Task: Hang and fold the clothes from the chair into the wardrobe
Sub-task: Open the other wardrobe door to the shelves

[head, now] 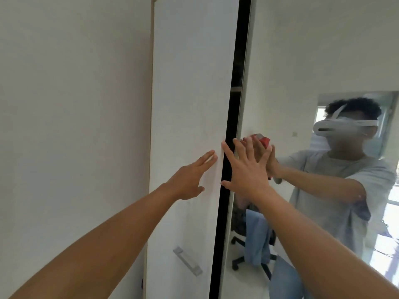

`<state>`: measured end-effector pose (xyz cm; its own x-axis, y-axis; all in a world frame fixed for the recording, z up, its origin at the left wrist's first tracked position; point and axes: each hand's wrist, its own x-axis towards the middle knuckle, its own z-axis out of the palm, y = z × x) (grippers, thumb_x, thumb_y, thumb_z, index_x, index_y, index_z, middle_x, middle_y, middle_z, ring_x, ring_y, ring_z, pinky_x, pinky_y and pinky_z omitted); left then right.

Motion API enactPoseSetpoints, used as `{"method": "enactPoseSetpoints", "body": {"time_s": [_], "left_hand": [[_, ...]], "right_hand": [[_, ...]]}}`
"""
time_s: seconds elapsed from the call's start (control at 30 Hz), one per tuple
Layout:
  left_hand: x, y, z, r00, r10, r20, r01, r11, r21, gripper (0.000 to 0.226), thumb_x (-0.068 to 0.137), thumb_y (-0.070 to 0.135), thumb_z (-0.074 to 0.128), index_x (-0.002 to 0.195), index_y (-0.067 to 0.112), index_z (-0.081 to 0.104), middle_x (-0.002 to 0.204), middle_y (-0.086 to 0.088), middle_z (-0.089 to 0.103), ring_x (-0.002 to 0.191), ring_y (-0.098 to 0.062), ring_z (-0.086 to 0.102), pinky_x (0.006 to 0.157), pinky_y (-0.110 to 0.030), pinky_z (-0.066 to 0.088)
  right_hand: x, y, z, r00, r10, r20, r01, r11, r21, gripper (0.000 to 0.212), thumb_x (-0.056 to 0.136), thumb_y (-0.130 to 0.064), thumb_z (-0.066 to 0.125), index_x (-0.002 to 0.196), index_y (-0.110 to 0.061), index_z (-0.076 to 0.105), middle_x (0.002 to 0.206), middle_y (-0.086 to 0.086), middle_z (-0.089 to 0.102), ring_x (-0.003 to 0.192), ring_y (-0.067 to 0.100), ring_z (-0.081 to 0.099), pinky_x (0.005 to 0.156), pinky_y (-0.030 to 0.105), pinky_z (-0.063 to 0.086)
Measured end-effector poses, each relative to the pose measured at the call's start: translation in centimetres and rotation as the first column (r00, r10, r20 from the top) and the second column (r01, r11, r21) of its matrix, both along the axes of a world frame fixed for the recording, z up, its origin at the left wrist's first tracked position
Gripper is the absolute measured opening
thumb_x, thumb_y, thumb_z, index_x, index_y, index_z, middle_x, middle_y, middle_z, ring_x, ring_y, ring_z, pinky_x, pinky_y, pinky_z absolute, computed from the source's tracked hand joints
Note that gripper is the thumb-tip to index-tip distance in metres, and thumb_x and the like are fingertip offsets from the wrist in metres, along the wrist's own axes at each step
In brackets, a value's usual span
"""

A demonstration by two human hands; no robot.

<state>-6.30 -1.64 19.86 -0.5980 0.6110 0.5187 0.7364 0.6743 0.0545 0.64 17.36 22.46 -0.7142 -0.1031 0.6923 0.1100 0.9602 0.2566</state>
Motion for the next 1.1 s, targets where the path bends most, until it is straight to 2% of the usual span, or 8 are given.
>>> {"method": "enactPoseSetpoints", "body": {"time_s": [0.17, 0.33, 0.43, 0.6, 0.7, 0.8, 0.97, 1.1], "left_hand": [[-2.0, 2.9, 0.0, 0.999, 0.041, -0.018, -0.042, 0.997, -0.067, 0.112, 0.087, 0.025, 0.074, 0.156, 0.036, -0.012, 0.157, 0.024, -0.030, 0.075, -0.012, 0.056, 0.087, -0.029, 0.050], [-3.0, 4.5, 0.2, 0.997, 0.064, -0.043, -0.068, 0.991, -0.115, 0.104, 0.090, 0.026, 0.068, 0.157, 0.033, -0.012, 0.160, 0.020, -0.028, 0.076, -0.010, 0.043, 0.088, -0.029, 0.041], [-3.7, 4.6, 0.2, 0.996, 0.083, -0.043, -0.088, 0.989, -0.123, 0.103, 0.089, 0.021, 0.064, 0.156, 0.036, -0.013, 0.159, 0.022, -0.027, 0.079, -0.008, 0.048, 0.102, -0.040, 0.040], [-4.0, 4.8, 0.3, 0.993, 0.107, -0.039, -0.112, 0.984, -0.142, 0.104, 0.089, 0.027, 0.063, 0.153, 0.042, -0.016, 0.157, 0.026, -0.029, 0.109, -0.014, 0.063, 0.117, -0.058, 0.024], [-3.4, 4.8, 0.3, 0.995, 0.097, -0.019, -0.099, 0.990, -0.100, 0.096, 0.091, 0.030, 0.060, 0.156, 0.040, -0.010, 0.160, 0.024, -0.023, 0.105, -0.014, 0.064, 0.112, -0.051, 0.036], [-2.8, 4.8, 0.4, 0.998, 0.056, -0.012, -0.057, 0.998, -0.033, 0.089, 0.091, 0.037, 0.060, 0.158, 0.036, 0.001, 0.161, 0.025, -0.017, 0.091, -0.016, 0.065, 0.085, -0.034, 0.056], [-1.0, 5.8, 0.6, 0.999, 0.009, -0.051, -0.006, 0.998, 0.061, 0.080, 0.092, 0.040, 0.058, 0.158, 0.030, 0.014, 0.166, 0.016, 0.001, 0.112, -0.019, 0.062, 0.094, -0.038, 0.052], [1.8, 7.3, 0.8, 0.996, -0.042, -0.080, 0.050, 0.994, 0.102, 0.078, 0.091, 0.039, 0.061, 0.156, 0.031, 0.019, 0.166, 0.009, 0.011, 0.109, -0.019, 0.064, 0.089, -0.035, 0.055]], "right_hand": [[-2.5, 1.2, -0.5, 0.997, -0.070, -0.027, 0.070, 0.998, 0.002, 0.093, 0.083, -0.040, 0.060, 0.159, -0.022, 0.009, 0.166, 0.008, 0.006, 0.152, 0.039, -0.010, 0.107, 0.079, -0.004], [-4.7, 2.0, -1.4, 0.985, -0.118, -0.128, 0.120, 0.993, 0.009, 0.074, 0.084, -0.028, 0.053, 0.154, -0.012, 0.032, 0.164, 0.011, 0.018, 0.152, 0.040, -0.002, 0.107, 0.078, 0.002], [-5.3, 2.4, -1.7, 0.980, -0.112, -0.164, 0.118, 0.993, 0.027, 0.074, 0.084, -0.027, 0.056, 0.153, -0.011, 0.034, 0.164, 0.012, 0.012, 0.152, 0.042, -0.002, 0.107, 0.079, 0.003], [-5.4, 2.5, -1.6, 0.978, -0.110, -0.175, 0.114, 0.993, 0.016, 0.076, 0.087, -0.030, 0.059, 0.155, -0.010, 0.029, 0.163, 0.011, -0.002, 0.151, 0.043, -0.002, 0.108, 0.079, 0.006], [-4.4, 2.1, -1.3, 0.986, -0.123, -0.116, 0.125, 0.992, 0.005, 0.072, 0.092, -0.035, 0.054, 0.156, -0.014, 0.027, 0.166, 0.012, 0.002, 0.152, 0.040, -0.006, 0.109, 0.077, 0.005], [-2.9, 2.0, -0.9, 0.992, -0.111, -0.064, 0.112, 0.994, 0.001, 0.064, 0.097, -0.041, 0.046, 0.155, -0.021, 0.026, 0.166, 0.009, 0.010, 0.153, 0.035, -0.008, 0.110, 0.075, -0.001], [0.4, 3.1, -0.2, 0.990, -0.112, -0.081, 0.109, 0.993, -0.049, 0.063, 0.094, -0.038, 0.047, 0.152, -0.025, 0.028, 0.163, 0.007, 0.019, 0.153, 0.033, 0.000, 0.112, 0.074, -0.006], [3.6, 4.3, -0.4, 0.988, -0.133, -0.082, 0.125, 0.987, -0.096, 0.064, 0.096, -0.036, 0.045, 0.155, -0.026, 0.023, 0.164, 0.007, 0.017, 0.153, 0.032, -0.002, 0.111, 0.072, -0.009]]}}
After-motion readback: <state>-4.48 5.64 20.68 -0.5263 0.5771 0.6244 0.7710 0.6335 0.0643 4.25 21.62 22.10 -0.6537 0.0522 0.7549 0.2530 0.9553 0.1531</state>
